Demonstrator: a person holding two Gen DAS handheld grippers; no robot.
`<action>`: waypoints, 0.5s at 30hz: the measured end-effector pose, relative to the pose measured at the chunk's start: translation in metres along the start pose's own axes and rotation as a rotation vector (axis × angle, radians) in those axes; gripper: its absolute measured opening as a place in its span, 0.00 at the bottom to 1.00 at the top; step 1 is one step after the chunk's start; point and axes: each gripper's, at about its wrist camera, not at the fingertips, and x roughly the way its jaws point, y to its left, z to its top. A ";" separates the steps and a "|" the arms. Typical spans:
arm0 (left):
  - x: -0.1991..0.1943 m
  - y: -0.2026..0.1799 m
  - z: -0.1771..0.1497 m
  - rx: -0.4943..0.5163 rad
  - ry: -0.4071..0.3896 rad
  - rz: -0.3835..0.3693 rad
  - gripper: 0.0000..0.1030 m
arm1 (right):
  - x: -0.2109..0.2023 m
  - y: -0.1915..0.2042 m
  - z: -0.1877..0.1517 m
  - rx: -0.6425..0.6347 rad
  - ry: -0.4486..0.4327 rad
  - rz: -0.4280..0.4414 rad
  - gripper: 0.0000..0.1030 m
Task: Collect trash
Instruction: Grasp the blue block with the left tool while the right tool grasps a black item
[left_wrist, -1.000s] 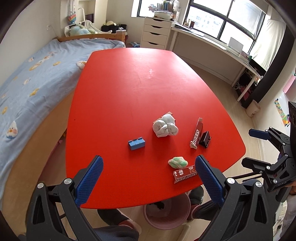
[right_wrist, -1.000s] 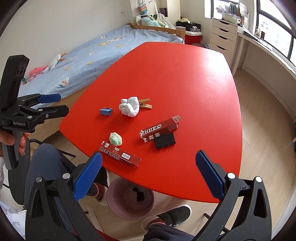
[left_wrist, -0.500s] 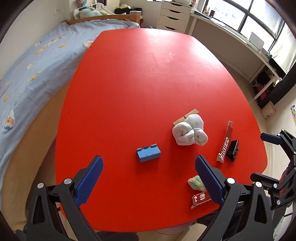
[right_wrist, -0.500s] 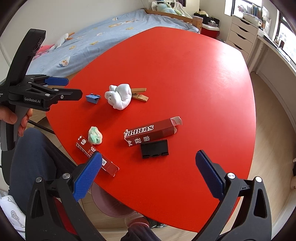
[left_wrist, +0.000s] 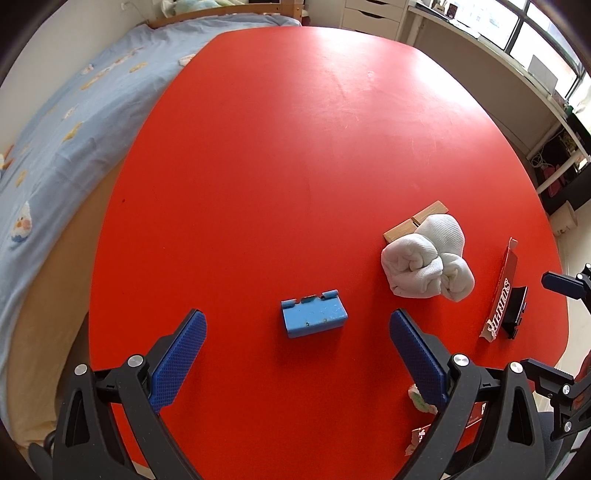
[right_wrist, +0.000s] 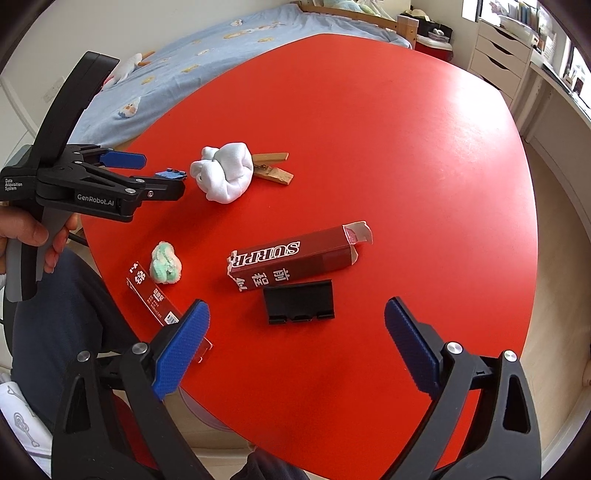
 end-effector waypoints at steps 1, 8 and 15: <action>0.001 0.000 0.001 -0.001 0.001 0.003 0.92 | 0.001 0.000 0.000 -0.002 0.003 -0.001 0.86; 0.003 -0.001 0.000 -0.001 -0.003 0.037 0.67 | 0.010 0.001 0.001 -0.005 0.025 0.000 0.66; -0.002 0.001 0.000 0.008 -0.011 0.038 0.31 | 0.012 0.001 -0.001 -0.008 0.032 -0.021 0.39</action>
